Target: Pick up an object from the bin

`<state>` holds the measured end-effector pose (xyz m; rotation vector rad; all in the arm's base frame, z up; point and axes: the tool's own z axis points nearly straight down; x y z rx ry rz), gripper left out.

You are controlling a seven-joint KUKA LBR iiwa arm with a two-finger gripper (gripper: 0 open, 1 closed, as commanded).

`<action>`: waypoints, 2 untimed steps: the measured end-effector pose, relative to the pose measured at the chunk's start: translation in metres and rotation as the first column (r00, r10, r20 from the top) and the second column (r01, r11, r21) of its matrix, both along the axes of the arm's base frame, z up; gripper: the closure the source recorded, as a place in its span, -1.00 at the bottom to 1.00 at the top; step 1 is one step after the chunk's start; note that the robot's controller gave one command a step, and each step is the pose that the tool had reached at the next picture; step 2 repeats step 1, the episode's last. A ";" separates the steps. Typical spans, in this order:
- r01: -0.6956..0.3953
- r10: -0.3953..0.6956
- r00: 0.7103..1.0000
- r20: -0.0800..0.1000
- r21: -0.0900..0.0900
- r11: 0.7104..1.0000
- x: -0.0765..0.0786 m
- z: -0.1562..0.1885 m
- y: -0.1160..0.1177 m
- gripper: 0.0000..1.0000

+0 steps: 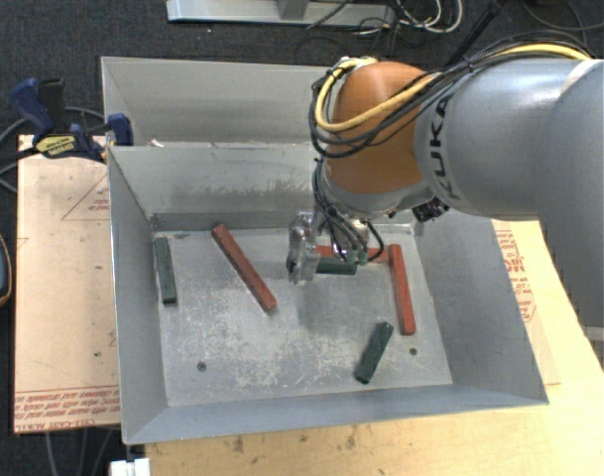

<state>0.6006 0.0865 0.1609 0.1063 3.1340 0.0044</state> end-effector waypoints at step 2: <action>0.000 0.000 1.000 -0.002 0.000 1.000 0.001 0.011 0.000 1.00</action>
Offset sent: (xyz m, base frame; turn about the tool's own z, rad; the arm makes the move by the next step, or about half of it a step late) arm 0.0000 0.0000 0.0106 0.0000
